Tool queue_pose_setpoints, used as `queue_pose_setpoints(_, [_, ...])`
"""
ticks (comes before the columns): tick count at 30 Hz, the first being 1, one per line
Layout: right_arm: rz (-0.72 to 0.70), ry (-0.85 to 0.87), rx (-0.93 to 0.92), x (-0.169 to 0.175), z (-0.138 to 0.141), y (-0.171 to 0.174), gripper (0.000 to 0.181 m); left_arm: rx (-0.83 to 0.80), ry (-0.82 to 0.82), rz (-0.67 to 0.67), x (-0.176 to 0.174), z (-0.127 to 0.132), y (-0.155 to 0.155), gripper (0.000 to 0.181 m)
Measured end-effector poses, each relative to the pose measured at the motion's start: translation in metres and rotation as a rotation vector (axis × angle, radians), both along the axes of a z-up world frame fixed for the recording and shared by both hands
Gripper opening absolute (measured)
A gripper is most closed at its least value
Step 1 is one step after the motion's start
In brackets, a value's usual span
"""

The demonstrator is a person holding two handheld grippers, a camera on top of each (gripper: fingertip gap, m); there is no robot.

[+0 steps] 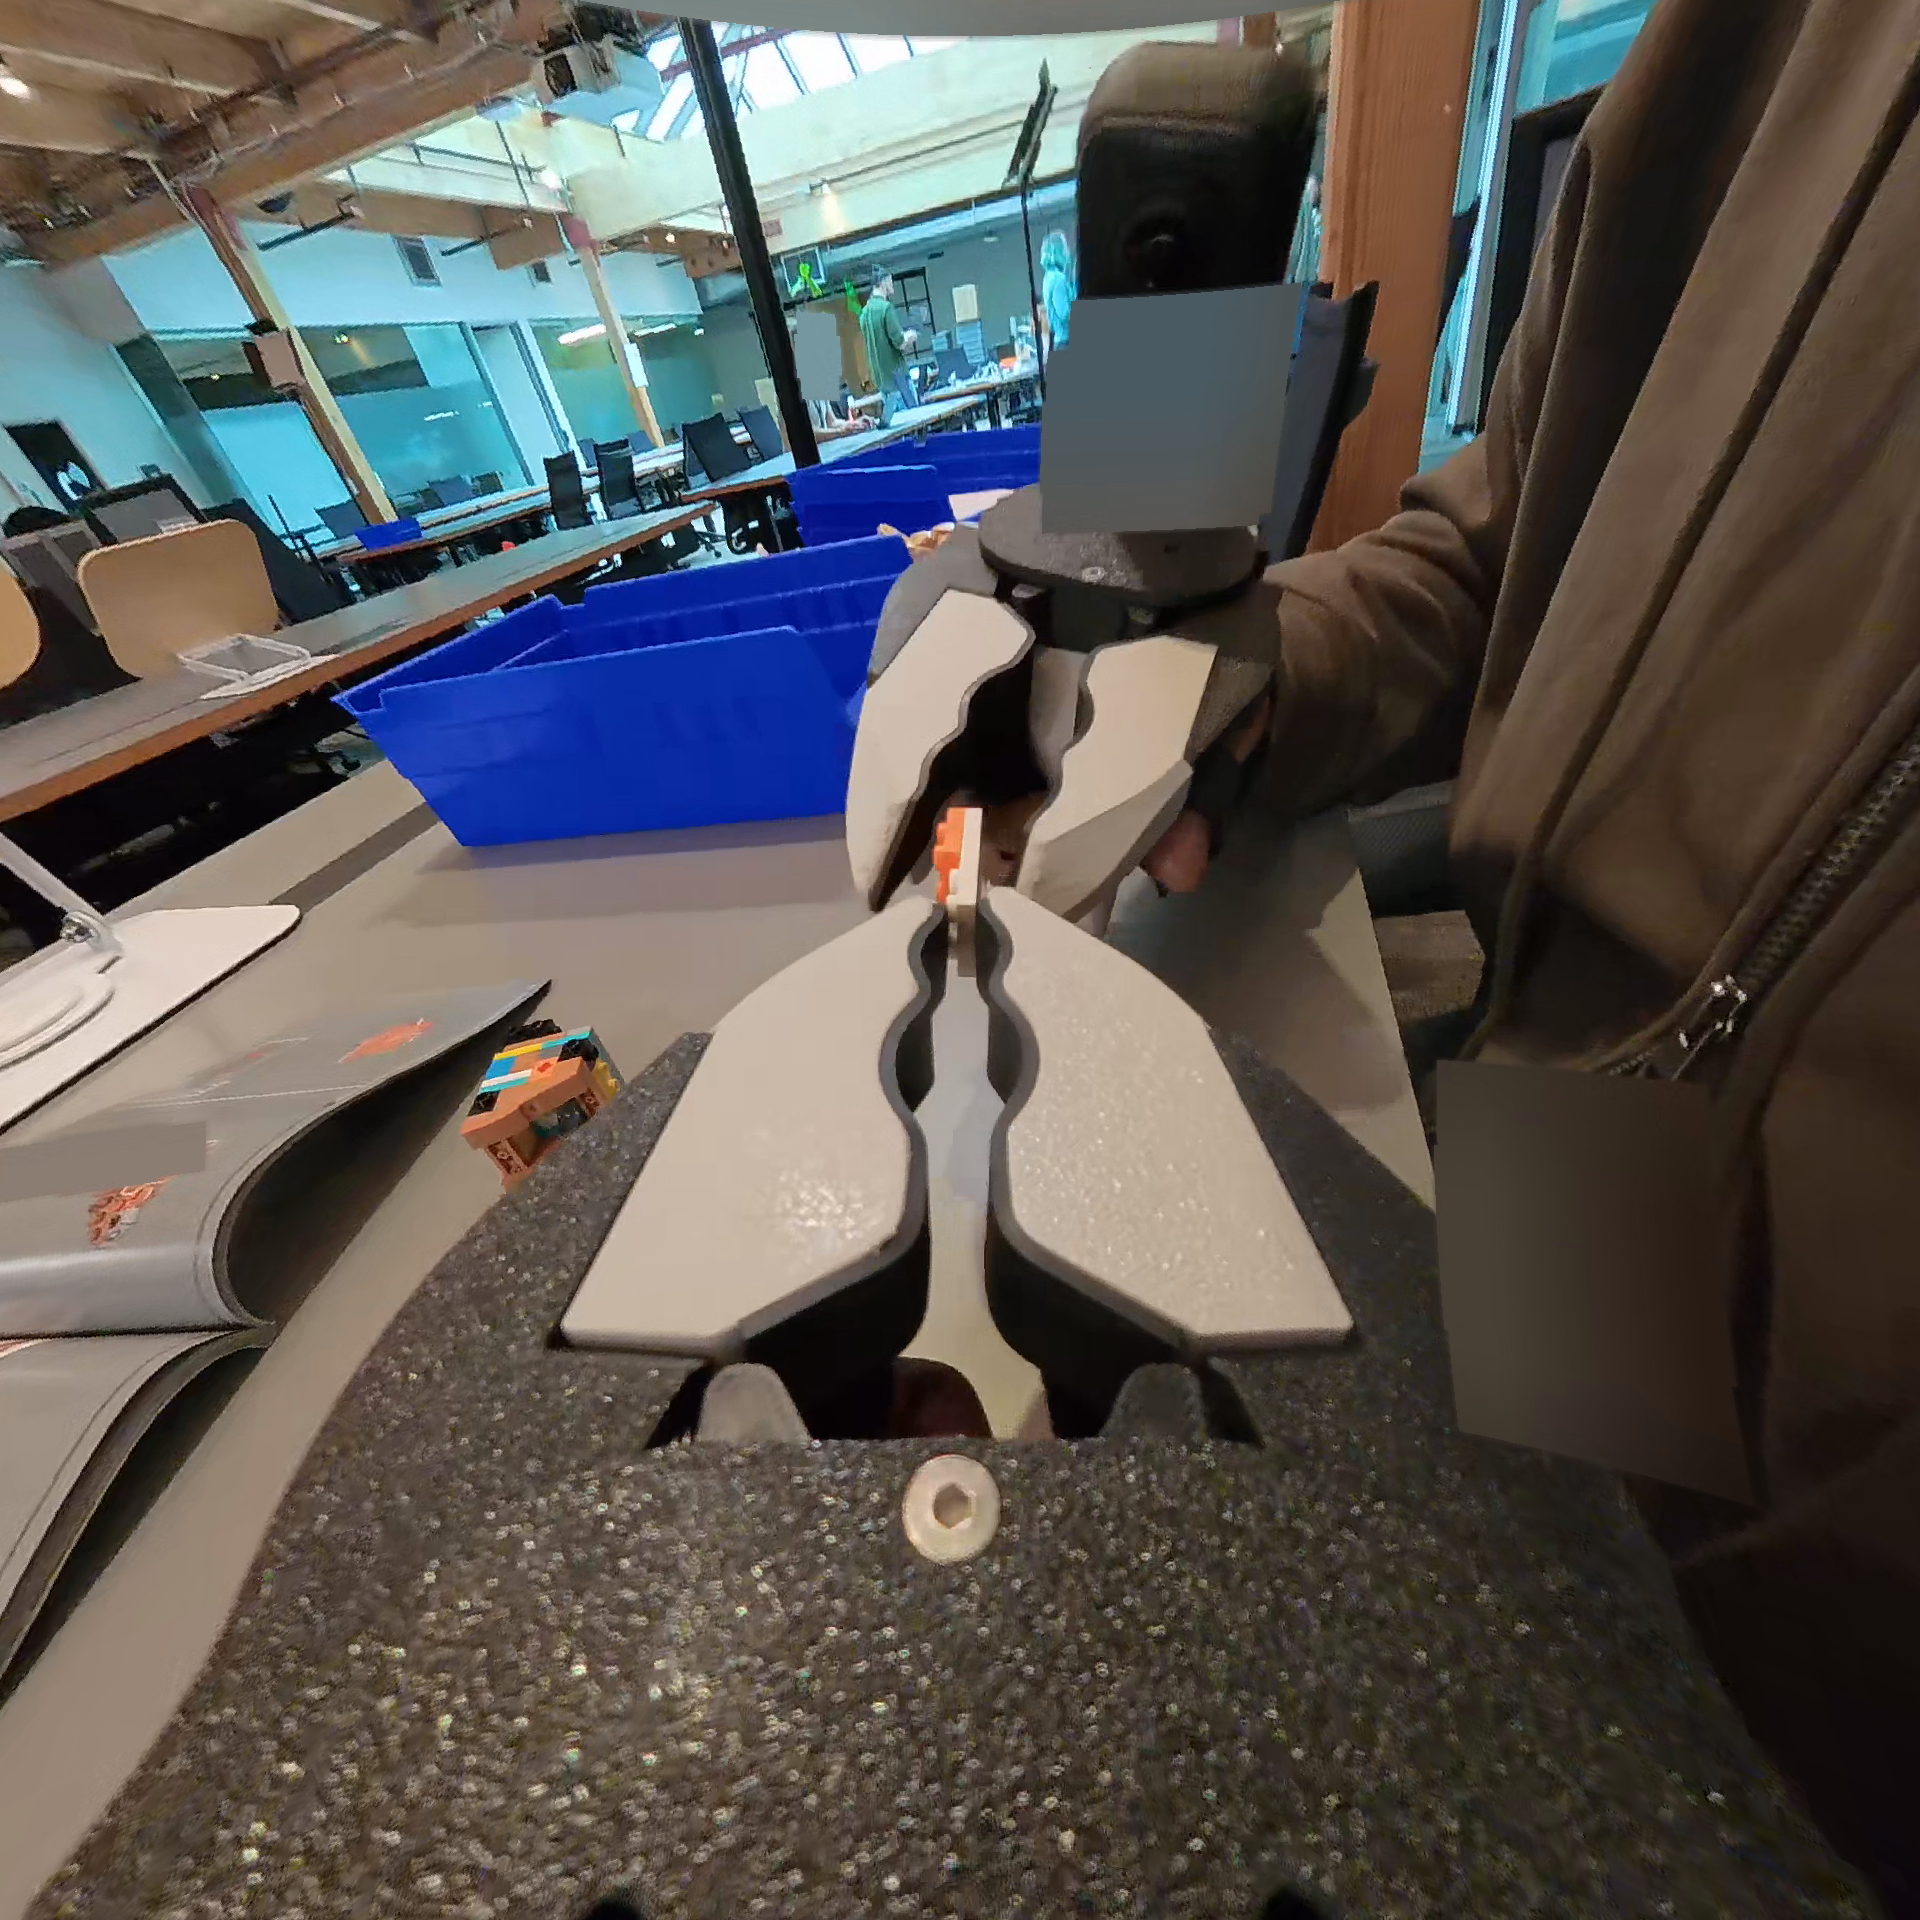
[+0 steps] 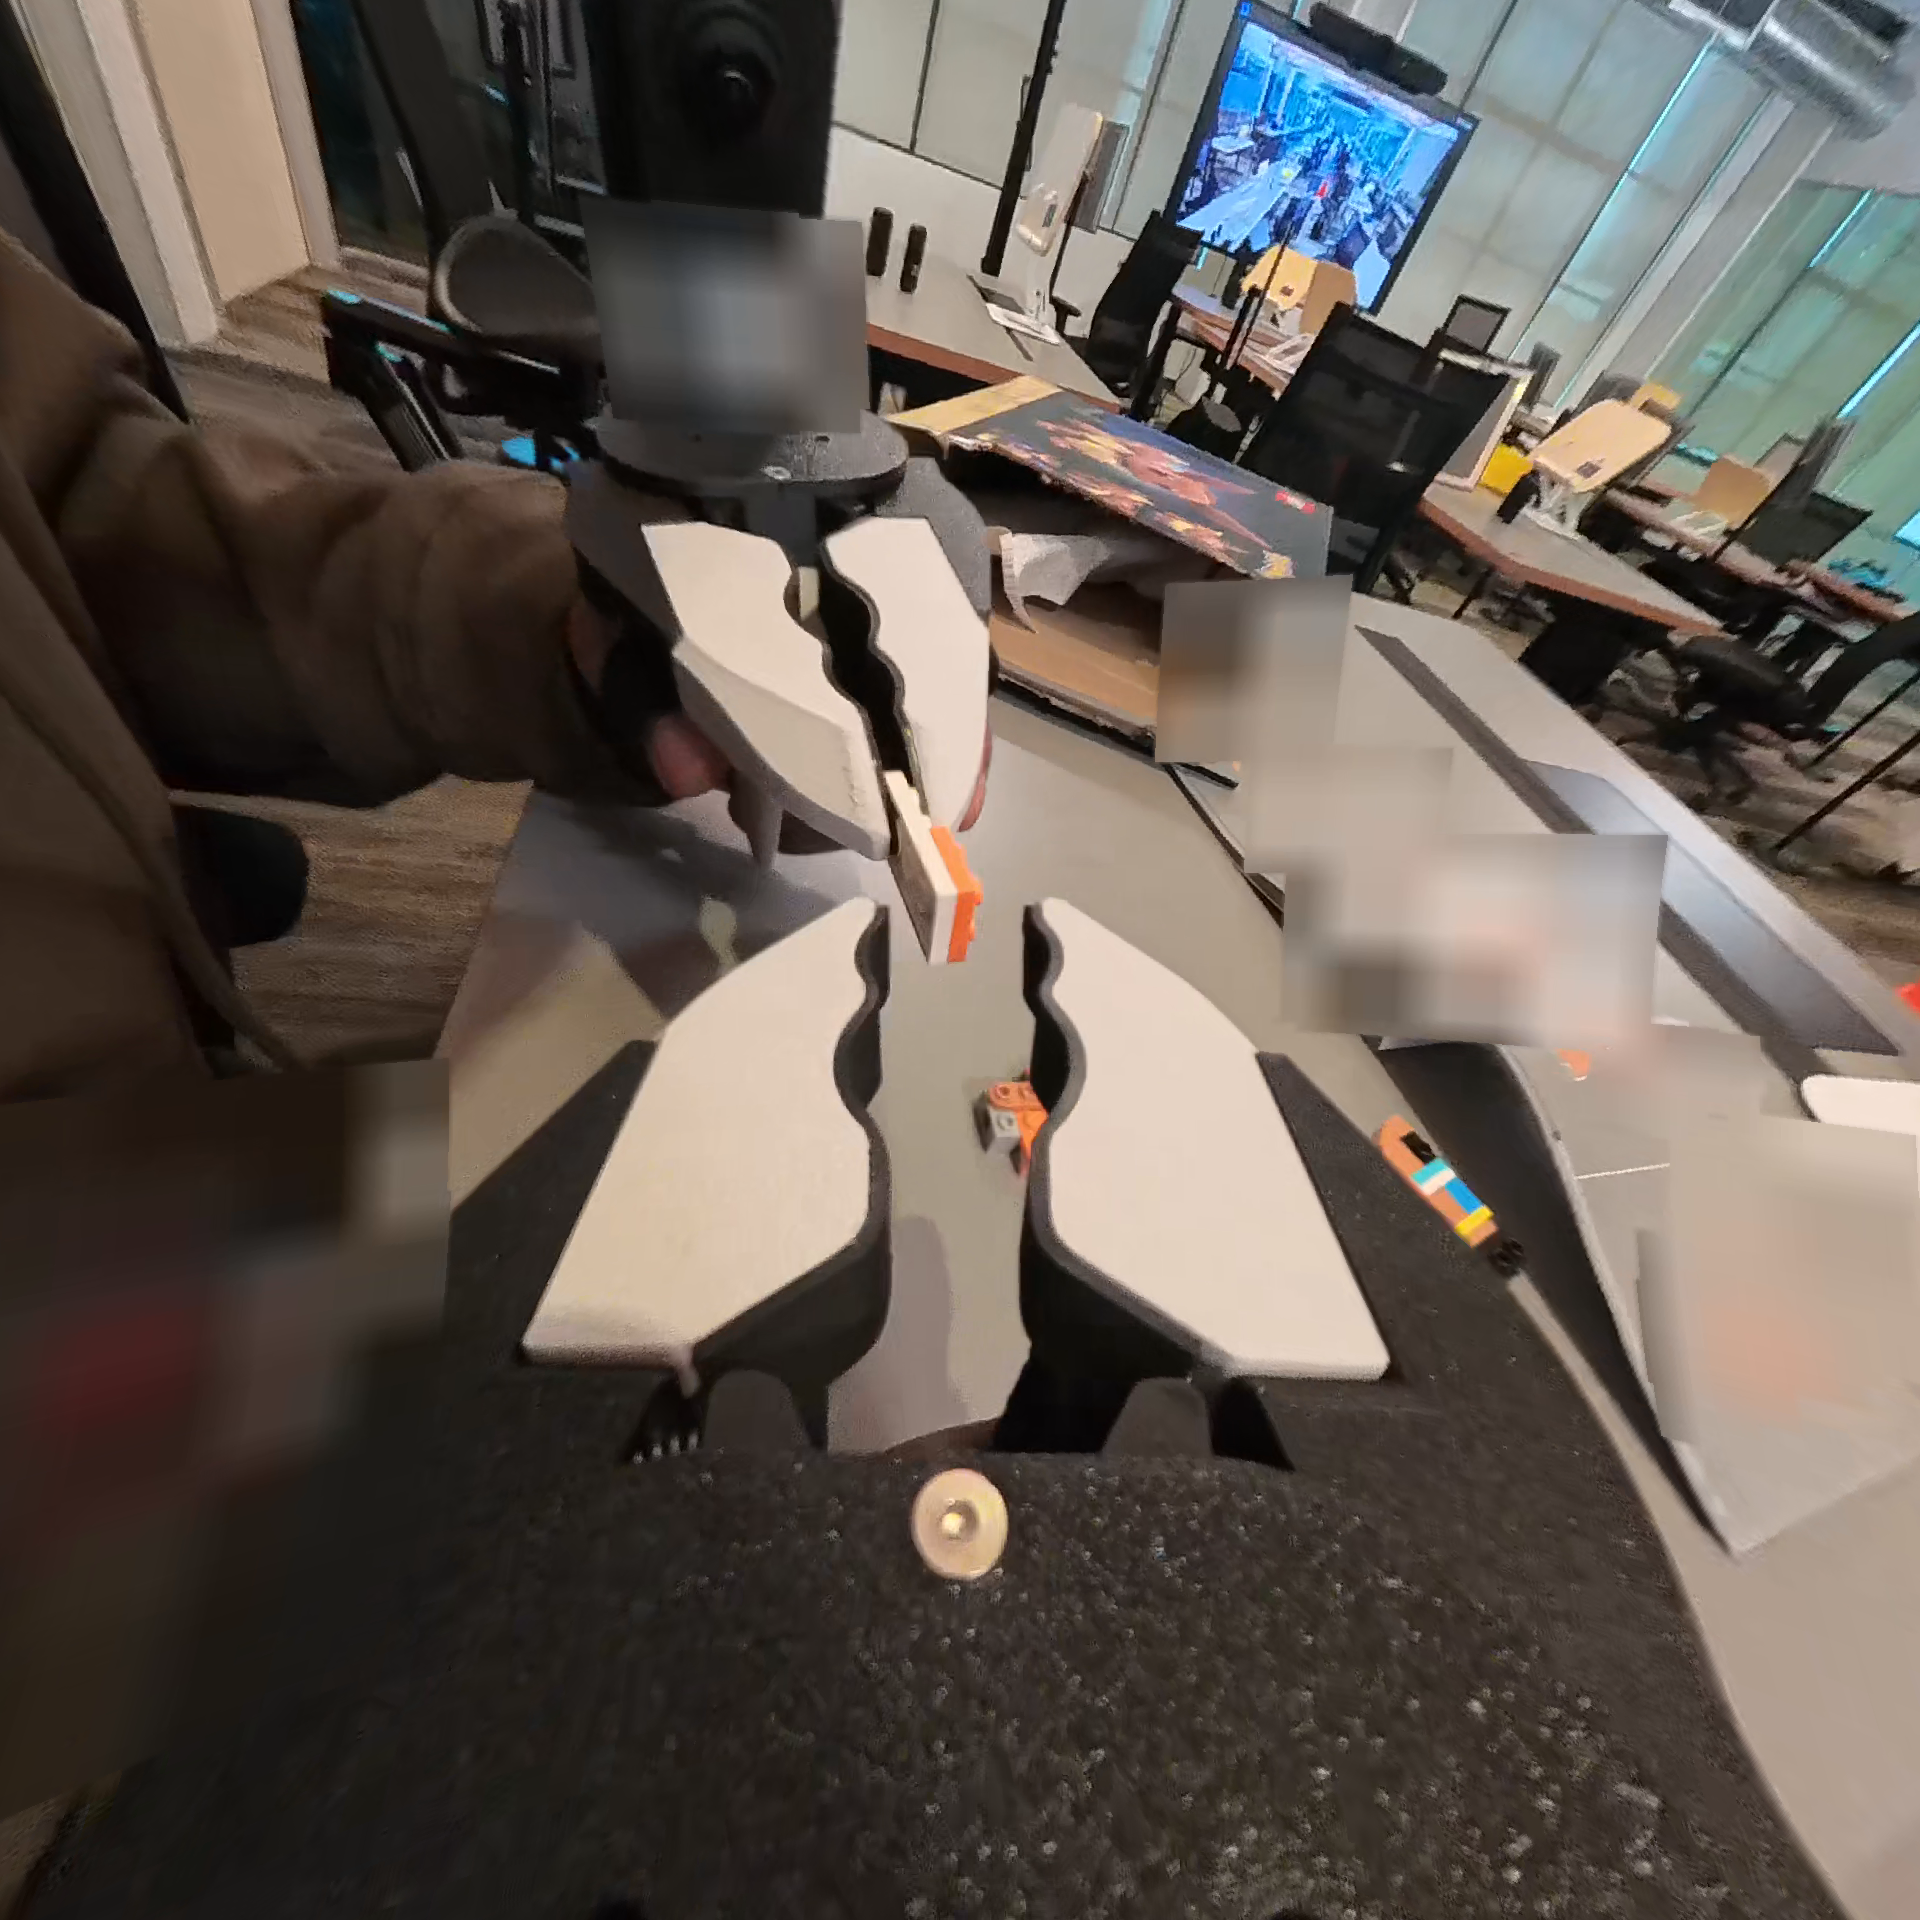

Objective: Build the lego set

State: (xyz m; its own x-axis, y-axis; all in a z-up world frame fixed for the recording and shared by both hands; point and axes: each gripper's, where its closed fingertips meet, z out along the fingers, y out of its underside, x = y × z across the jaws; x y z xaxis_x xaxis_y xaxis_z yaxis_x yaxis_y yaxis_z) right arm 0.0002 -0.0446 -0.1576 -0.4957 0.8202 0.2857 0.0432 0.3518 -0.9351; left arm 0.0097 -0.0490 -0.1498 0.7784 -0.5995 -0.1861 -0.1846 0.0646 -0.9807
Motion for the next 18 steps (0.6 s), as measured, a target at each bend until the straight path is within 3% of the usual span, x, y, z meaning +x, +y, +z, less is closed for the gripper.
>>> queue_pose_setpoints(8, [0.063, 0.045, 0.105, 0.007, 0.0, -0.008, 0.008, -0.018, 0.127, -0.031, 0.005, -0.005, -0.001, 0.005])
queue_pose_setpoints(18, [0.074, 0.011, 0.18, 0.01, -0.008, -0.006, 0.008, -0.069, 0.144, -0.034, 0.009, -0.014, 0.002, 0.005])
